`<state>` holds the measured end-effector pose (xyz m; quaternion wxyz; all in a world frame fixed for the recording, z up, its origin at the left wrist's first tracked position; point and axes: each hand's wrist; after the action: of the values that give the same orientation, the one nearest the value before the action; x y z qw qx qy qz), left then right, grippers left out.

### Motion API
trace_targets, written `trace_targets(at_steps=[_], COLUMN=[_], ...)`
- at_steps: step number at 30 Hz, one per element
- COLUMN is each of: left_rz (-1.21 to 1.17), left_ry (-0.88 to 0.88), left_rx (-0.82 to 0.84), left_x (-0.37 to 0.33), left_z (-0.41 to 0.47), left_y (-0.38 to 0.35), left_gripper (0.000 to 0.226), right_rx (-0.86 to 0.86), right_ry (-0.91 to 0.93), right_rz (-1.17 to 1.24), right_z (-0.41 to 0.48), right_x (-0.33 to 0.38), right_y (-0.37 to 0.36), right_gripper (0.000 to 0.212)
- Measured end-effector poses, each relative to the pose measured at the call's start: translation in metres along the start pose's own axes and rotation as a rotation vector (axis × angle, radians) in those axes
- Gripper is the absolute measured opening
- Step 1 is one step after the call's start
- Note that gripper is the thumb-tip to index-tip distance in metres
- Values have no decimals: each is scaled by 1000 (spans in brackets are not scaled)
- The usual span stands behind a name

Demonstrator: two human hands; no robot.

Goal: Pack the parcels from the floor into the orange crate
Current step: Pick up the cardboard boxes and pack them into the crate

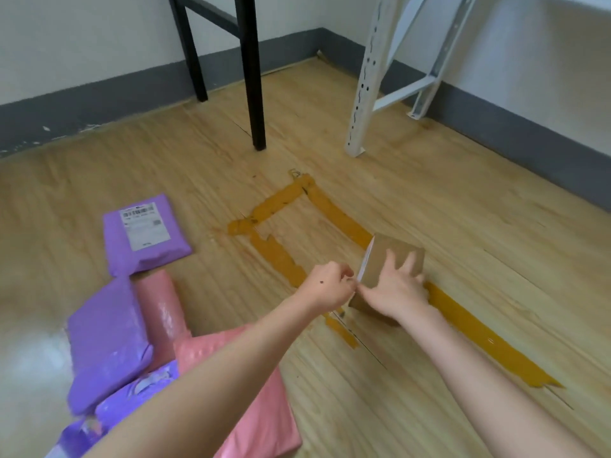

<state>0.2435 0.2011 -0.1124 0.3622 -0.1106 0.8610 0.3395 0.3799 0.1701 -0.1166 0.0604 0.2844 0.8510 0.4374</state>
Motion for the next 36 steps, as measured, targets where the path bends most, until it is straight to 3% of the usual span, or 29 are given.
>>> trace_targets(at_steps=[3,9,13,17,21,24,31,33,36], left_rz=[-92,-177,-267,-661,-922,-1096,-1192,-1194,-1186], left_ry=[50,83,94,143,100,18,-34,-24,-34], left_rx=[6,-4,-66,-33,2,-31,-390,-485,-669], left_x=[7,25,38,52,71,80,145,172,210], left_z=[11,17,15,0,-39,-77,-226,-279,-363], left_y=[-12,-3,5,23,59,98,201,215,228], left_gripper=[47,45,42,44,53,48,60,68,60], right_rx=[-28,-136,-196,-216,57,253,723,810,844], right_ry=[-82,-117,9,349,657,824,1069,1119,1231], right_rz=[65,56,99,483,847,926,966,923,760], right_z=[24,45,37,22,-10,-33,-100,-127,-182], right_x=[0,2,7,21,56,90,226,273,341], right_y=[-11,-27,-26,-15,3,8,3,-8,-29], right_gripper=[120,108,92,70,69,80,69,60,49])
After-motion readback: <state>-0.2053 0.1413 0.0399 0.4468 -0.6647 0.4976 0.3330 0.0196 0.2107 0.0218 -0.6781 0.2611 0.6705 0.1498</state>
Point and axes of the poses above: each hand's wrist, its own z-axis towards the middle knuckle, its own y-axis out of the back of the hand, x = y × z, and after that the axes turned 12 degrees about x, right-handed
